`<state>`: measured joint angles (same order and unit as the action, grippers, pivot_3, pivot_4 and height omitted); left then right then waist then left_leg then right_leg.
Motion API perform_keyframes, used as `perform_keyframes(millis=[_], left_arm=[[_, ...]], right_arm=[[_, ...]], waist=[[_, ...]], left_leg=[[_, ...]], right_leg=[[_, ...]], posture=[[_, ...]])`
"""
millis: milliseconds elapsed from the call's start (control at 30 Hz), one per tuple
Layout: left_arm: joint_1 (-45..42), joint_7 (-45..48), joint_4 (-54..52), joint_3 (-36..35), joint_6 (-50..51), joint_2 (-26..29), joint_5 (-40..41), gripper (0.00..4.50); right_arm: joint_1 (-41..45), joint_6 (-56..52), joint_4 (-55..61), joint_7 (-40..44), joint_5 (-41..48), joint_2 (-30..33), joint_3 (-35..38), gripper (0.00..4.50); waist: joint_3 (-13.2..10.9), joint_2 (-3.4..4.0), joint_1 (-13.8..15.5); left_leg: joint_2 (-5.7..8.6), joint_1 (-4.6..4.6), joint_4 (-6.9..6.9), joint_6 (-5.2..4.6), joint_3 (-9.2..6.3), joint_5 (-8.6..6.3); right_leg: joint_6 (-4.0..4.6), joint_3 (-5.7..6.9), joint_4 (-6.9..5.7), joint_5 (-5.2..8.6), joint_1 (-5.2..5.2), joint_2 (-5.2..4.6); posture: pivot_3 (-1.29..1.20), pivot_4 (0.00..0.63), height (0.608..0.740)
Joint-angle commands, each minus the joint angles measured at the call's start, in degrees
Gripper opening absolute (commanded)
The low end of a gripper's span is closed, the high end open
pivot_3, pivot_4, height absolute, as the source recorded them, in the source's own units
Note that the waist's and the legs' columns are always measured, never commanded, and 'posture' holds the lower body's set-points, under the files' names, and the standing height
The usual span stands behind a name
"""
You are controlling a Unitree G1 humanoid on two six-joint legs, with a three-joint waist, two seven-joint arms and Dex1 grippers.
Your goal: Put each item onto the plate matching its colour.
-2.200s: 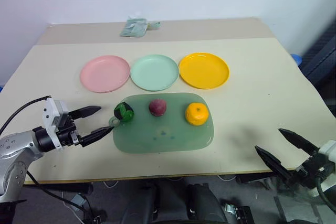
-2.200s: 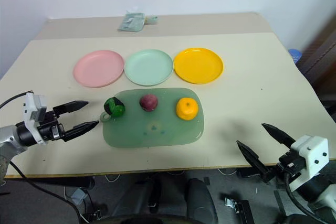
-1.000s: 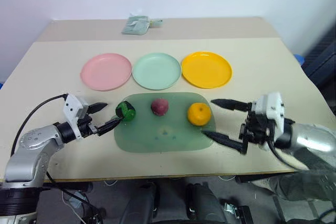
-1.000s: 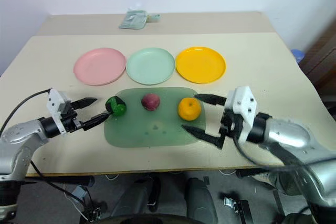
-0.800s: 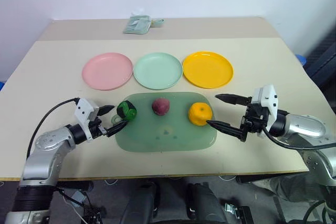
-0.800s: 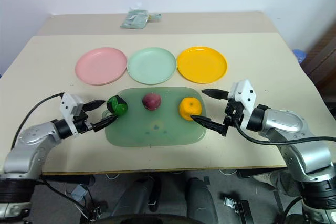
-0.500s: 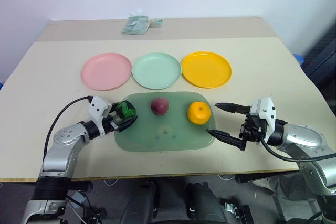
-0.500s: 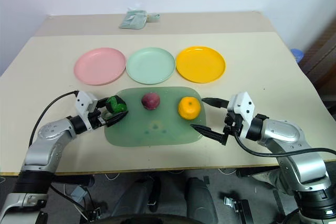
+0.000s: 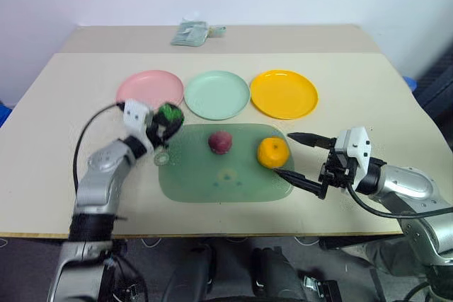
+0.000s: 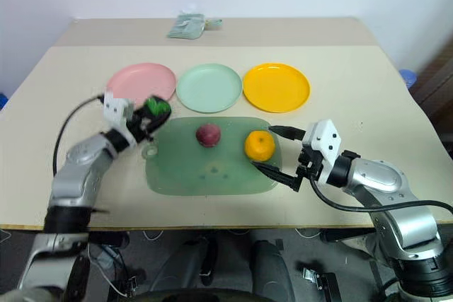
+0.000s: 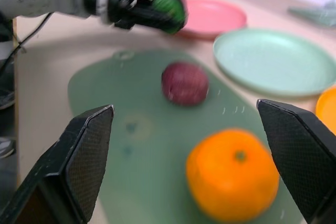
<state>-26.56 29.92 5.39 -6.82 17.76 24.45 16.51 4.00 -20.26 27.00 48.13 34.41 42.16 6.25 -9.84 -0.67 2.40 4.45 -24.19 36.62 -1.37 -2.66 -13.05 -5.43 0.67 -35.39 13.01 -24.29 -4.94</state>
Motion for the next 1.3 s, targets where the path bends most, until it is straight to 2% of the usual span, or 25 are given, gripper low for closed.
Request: perform_keyframes(millis=[33, 167, 300, 400, 467, 567, 667, 733, 867, 1000, 1133, 1300], left_arm=[[-10.04, -2.81, 6.26, 2.24, 3.59, -0.97, -3.00, 2.27], [-24.26, -4.29, 23.45, 8.43, 0.42, -6.52, -9.31, 2.27], [-34.24, -8.66, 41.14, 9.41, -5.53, -12.36, -12.79, 2.27], [-37.96, -10.41, 50.01, 8.97, -9.40, -14.71, -13.86, 3.31], [-38.79, -9.77, 52.71, 8.85, -11.15, -15.72, -14.01, 4.35], [-38.80, -8.65, 53.26, 8.30, -13.22, -16.37, -13.57, 4.44], [-35.06, -5.35, 46.86, 6.63, -15.87, -16.05, -10.78, 4.44], [-29.67, -0.29, 38.03, 6.62, -15.93, -14.70, -8.98, 4.44], [-15.70, 12.53, 12.83, 8.00, -4.71, -8.89, -1.33, 4.44], [-5.33, 20.31, -4.55, 8.45, 2.26, -1.75, 4.09, 4.44], [-0.17, 23.79, -11.57, 7.93, 4.60, 4.05, 5.48, 4.44], [-0.42, 25.36, -10.93, 9.19, 4.65, 6.65, 4.30, 4.44]], right_arm=[[3.35, 0.67, -0.05, -2.73, -1.57, -1.83, 0.52, 4.50], [8.32, -0.10, -1.76, -5.94, -4.57, -3.99, -1.39, 4.50], [11.85, -1.76, -2.12, -8.07, -5.98, -5.07, -2.38, 4.50], [12.76, -2.87, -1.60, -8.83, -6.12, -5.21, -2.21, 4.50], [12.41, -3.36, -0.80, -9.10, -5.97, -5.01, -1.56, 4.50], [11.71, -3.64, -0.08, -9.42, -5.82, -4.75, -0.72, 4.50], [10.71, -3.81, 0.63, -9.90, -5.75, -4.75, 0.09, 4.50], [9.89, -4.02, 1.16, -10.33, -5.49, -4.98, 0.66, 4.50], [7.14, -4.31, 2.92, -10.51, -4.77, -5.02, 2.01, 4.50], [2.29, -6.13, 7.14, -10.78, -2.43, -4.60, 4.75, 4.50], [-4.71, -8.50, 12.64, -11.01, 0.46, -3.53, 9.31, 4.50], [-16.45, -10.10, 18.38, -10.95, 2.61, -2.85, 17.56, 4.50]], waist=[[0.00, 0.00, 0.05], [0.00, -0.01, 0.55], [0.00, -0.03, 0.31], [-0.01, -0.03, -0.36], [-0.01, -0.03, -0.43], [-0.02, -0.04, -0.22], [-0.02, -0.04, -0.06], [-0.01, -0.03, -0.21], [0.01, 0.01, -1.35], [0.00, 0.02, -1.59], [0.02, 0.05, -1.24], [0.03, 0.06, -0.07]], left_leg=[[0.01, 0.00, 0.03, -0.02, 0.02, -0.01], [0.06, -0.21, 0.42, -0.05, -0.11, -0.02], [0.11, -0.22, 0.47, -0.19, -0.03, -0.10], [0.10, -0.24, 0.43, -0.22, 0.05, -0.12], [0.06, -0.24, 0.39, -0.22, 0.18, -0.12], [0.05, -0.23, 0.42, -0.22, 0.21, -0.12], [0.06, -0.24, 0.45, -0.25, 0.22, -0.14], [0.07, -0.24, 0.45, -0.27, 0.25, -0.17], [0.06, -0.22, 0.36, -0.30, 0.37, -0.19], [0.05, -0.23, 0.39, -0.29, 0.37, -0.20], [0.05, -0.19, 0.43, -0.30, 0.36, -0.21], [0.05, -0.18, 0.45, -0.34, 0.39, -0.23]], right_leg=[[-0.07, -0.01, 0.00, -0.04, 0.02, 0.02], [-0.30, 0.01, -0.05, -0.19, 0.02, 0.25], [-0.41, -0.01, -0.04, -0.25, 0.02, 0.23], [-0.41, -0.05, -0.08, -0.25, -0.07, 0.20], [-0.41, -0.15, -0.13, -0.25, -0.17, 0.18], [-0.42, -0.18, -0.20, -0.26, -0.18, 0.18], [-0.43, -0.19, -0.19, -0.27, -0.16, 0.13], [-0.43, -0.21, -0.19, -0.28, -0.16, 0.03], [-0.41, -0.34, -0.21, -0.28, -0.23, -0.02], [-0.39, -0.35, -0.28, -0.28, -0.27, -0.04], [-0.17, -0.35, -0.25, -0.17, -0.19, -0.08], [-0.16, -0.35, -0.17, -0.16, -0.17, -0.07]], posture=[[0.00, 0.150, 0.740], [0.00, 0.150, 0.740], [0.00, 0.150, 0.740], [0.00, 0.150, 0.740], [0.00, 0.150, 0.740], [0.00, 0.150, 0.740], [0.00, 0.150, 0.740], [0.00, 0.150, 0.740], [0.00, 0.150, 0.740], [0.00, 0.150, 0.740], [0.00, 0.150, 0.740], [0.00, 0.150, 0.740]])
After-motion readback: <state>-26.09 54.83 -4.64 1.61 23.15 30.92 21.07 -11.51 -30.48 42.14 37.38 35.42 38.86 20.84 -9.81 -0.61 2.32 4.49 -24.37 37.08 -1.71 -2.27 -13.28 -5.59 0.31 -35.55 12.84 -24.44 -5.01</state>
